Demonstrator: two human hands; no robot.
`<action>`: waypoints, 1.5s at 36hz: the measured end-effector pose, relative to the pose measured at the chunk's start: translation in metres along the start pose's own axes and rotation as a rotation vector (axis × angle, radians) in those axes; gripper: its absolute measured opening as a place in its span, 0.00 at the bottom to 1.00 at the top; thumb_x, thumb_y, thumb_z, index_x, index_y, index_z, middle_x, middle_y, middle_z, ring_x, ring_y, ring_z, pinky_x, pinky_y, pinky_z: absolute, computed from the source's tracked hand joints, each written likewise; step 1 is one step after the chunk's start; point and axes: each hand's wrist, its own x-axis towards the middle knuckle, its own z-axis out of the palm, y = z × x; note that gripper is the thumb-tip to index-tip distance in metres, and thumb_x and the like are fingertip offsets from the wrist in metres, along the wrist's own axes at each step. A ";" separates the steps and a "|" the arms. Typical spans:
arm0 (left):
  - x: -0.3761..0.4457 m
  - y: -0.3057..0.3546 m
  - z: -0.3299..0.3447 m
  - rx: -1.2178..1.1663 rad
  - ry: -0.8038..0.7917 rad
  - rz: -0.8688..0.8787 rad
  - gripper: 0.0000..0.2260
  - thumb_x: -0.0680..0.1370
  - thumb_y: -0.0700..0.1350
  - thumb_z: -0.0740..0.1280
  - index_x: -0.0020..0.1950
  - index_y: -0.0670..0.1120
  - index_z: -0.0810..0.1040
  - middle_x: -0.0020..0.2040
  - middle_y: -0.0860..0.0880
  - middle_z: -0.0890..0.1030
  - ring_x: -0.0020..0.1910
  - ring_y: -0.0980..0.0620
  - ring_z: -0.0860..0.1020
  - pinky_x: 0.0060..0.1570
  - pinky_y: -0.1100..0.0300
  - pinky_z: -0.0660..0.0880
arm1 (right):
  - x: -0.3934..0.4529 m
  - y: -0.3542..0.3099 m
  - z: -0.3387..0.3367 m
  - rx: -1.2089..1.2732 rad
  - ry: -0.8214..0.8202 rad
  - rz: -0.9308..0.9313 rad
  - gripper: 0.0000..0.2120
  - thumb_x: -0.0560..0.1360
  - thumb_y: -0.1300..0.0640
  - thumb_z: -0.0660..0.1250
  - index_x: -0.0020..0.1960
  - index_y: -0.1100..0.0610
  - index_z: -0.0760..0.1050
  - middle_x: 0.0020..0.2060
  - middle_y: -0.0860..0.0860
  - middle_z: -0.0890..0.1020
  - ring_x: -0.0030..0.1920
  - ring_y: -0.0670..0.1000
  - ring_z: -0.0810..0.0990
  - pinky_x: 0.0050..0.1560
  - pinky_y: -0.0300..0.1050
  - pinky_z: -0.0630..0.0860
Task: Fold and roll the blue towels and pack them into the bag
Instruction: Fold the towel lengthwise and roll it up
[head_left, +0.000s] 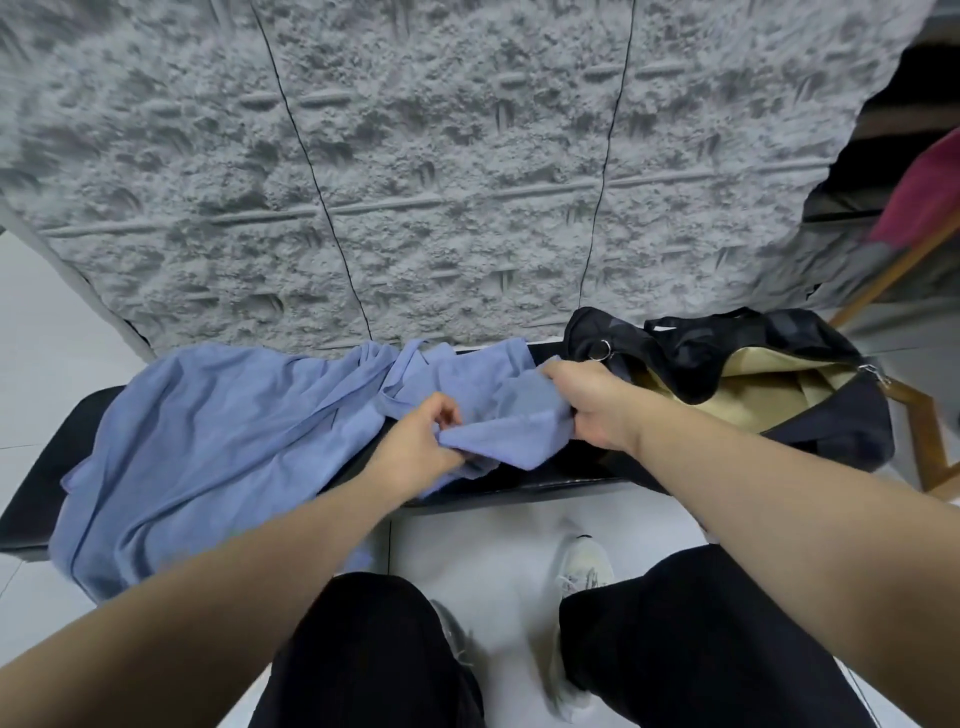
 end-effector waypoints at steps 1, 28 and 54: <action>0.001 -0.001 -0.008 0.118 0.041 0.008 0.08 0.68 0.43 0.69 0.41 0.53 0.71 0.39 0.52 0.78 0.38 0.52 0.75 0.43 0.55 0.73 | -0.004 -0.001 -0.002 -0.099 -0.020 0.013 0.11 0.78 0.55 0.65 0.58 0.59 0.73 0.50 0.53 0.81 0.45 0.51 0.81 0.38 0.43 0.77; 0.015 0.048 -0.091 -0.386 0.157 -0.342 0.10 0.81 0.39 0.62 0.61 0.46 0.76 0.59 0.48 0.77 0.51 0.49 0.78 0.48 0.52 0.82 | -0.046 -0.055 0.001 -1.329 -0.056 -0.337 0.08 0.76 0.61 0.54 0.40 0.58 0.68 0.38 0.52 0.75 0.32 0.53 0.73 0.33 0.43 0.66; 0.116 0.178 -0.161 -0.145 0.492 0.255 0.16 0.66 0.38 0.54 0.46 0.39 0.78 0.43 0.39 0.81 0.40 0.53 0.73 0.39 0.57 0.68 | -0.003 -0.197 0.003 -0.362 0.211 -0.806 0.12 0.71 0.70 0.54 0.48 0.64 0.74 0.37 0.56 0.75 0.38 0.51 0.69 0.37 0.45 0.63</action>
